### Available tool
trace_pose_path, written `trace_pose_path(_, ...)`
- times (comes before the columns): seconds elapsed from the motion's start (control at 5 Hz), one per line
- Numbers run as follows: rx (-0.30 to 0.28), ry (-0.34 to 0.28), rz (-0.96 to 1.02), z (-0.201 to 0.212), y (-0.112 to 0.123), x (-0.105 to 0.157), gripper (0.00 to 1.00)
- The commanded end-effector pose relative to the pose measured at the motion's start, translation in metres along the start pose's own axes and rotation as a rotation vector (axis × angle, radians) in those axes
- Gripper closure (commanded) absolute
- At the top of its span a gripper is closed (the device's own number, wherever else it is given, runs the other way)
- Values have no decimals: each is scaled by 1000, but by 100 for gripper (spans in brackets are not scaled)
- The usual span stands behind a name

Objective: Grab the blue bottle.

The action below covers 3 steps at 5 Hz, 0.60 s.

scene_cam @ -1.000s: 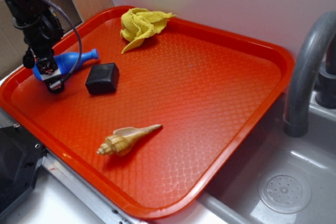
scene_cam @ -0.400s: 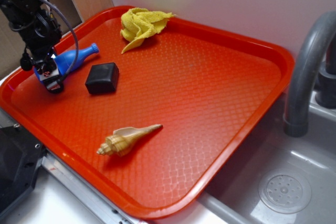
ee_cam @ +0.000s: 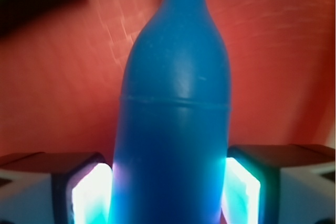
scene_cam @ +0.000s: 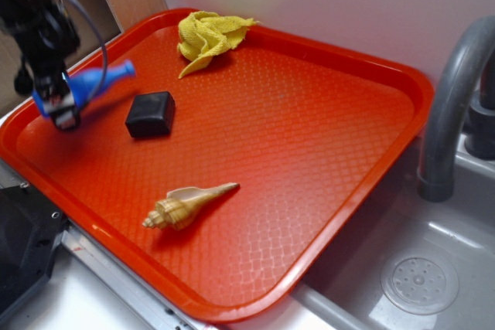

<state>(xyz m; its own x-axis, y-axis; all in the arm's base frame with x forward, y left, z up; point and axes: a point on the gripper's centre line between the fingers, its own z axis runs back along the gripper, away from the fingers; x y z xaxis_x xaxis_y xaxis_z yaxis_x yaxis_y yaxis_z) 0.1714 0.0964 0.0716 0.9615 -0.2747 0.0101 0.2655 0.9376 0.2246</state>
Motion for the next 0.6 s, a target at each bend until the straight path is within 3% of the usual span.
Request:
trace_pose_path(0.0, -66, -22, 444, 116, -1, -3, 100)
trace_pose_path(0.2, -157, -19, 543, 167, 1, 0, 100)
trace_pose_path(0.4, -198, -73, 510, 176, -5, 7, 100)
